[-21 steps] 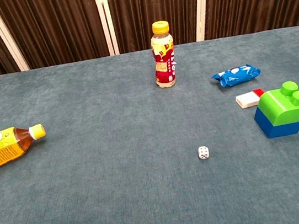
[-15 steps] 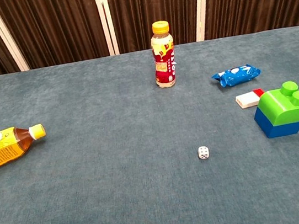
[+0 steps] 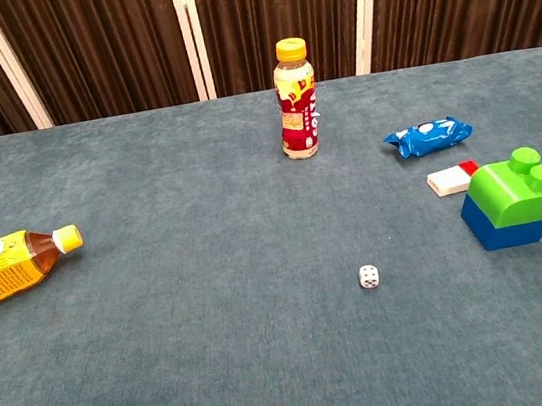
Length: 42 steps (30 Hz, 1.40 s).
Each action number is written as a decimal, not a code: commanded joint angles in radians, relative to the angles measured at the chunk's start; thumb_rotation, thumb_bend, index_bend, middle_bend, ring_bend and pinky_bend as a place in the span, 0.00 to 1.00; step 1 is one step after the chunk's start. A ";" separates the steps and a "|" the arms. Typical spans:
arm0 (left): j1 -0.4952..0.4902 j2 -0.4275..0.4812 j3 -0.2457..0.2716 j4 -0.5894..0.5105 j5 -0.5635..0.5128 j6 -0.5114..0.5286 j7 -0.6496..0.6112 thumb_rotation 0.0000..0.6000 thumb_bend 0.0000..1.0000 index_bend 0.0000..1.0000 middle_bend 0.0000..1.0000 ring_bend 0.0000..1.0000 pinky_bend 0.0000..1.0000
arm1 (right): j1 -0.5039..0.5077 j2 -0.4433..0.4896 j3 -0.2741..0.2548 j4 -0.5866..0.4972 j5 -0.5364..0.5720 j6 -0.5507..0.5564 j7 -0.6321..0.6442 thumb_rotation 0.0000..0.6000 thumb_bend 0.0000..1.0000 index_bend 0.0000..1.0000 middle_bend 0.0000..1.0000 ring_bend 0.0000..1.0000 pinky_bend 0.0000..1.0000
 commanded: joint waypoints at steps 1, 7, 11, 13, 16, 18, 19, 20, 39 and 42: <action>-0.016 -0.025 -0.011 0.026 -0.030 -0.031 0.009 1.00 0.00 0.00 0.00 0.00 0.00 | 0.167 -0.048 0.017 -0.036 0.083 -0.256 -0.072 1.00 0.46 0.04 0.81 0.80 1.00; -0.036 -0.046 -0.012 0.041 -0.054 -0.077 0.037 1.00 0.00 0.00 0.00 0.00 0.00 | 0.245 -0.133 0.030 0.014 0.146 -0.368 -0.105 1.00 0.50 0.04 0.82 0.82 1.00; -0.049 -0.062 -0.017 0.050 -0.071 -0.101 0.059 1.00 0.00 0.00 0.00 0.00 0.00 | 0.278 -0.178 0.037 0.020 0.178 -0.399 -0.139 1.00 0.51 0.04 0.82 0.82 1.00; -0.055 -0.069 -0.017 0.051 -0.076 -0.114 0.069 1.00 0.00 0.00 0.00 0.00 0.00 | 0.292 -0.194 0.040 0.022 0.190 -0.408 -0.155 1.00 0.51 0.04 0.82 0.82 1.00; -0.061 -0.076 -0.017 0.051 -0.080 -0.126 0.083 1.00 0.00 0.00 0.00 0.00 0.00 | 0.310 -0.217 0.042 0.033 0.211 -0.420 -0.184 1.00 0.51 0.04 0.82 0.82 1.00; -0.065 -0.080 -0.017 0.050 -0.082 -0.129 0.092 1.00 0.00 0.00 0.00 0.00 0.00 | 0.320 -0.237 0.043 0.048 0.235 -0.424 -0.205 1.00 0.51 0.04 0.82 0.82 1.00; -0.066 -0.081 -0.017 0.050 -0.082 -0.131 0.095 1.00 0.00 0.00 0.00 0.00 0.00 | 0.322 -0.246 0.042 0.055 0.246 -0.424 -0.212 1.00 0.51 0.04 0.82 0.82 1.00; -0.067 -0.083 -0.016 0.051 -0.083 -0.134 0.100 1.00 0.00 0.00 0.00 0.00 0.00 | 0.325 -0.258 0.040 0.067 0.263 -0.425 -0.224 1.00 0.51 0.04 0.82 0.82 1.00; -0.080 -0.099 -0.011 0.058 -0.097 -0.158 0.125 1.00 0.00 0.00 0.00 0.00 0.00 | 0.351 -0.367 0.006 0.085 0.433 -0.370 -0.357 1.00 0.52 0.04 0.82 0.82 1.00; -0.080 -0.100 -0.011 0.058 -0.099 -0.159 0.127 1.00 0.00 0.00 0.00 0.00 0.00 | 0.356 -0.374 0.000 0.085 0.438 -0.365 -0.361 1.00 0.52 0.04 0.82 0.82 1.00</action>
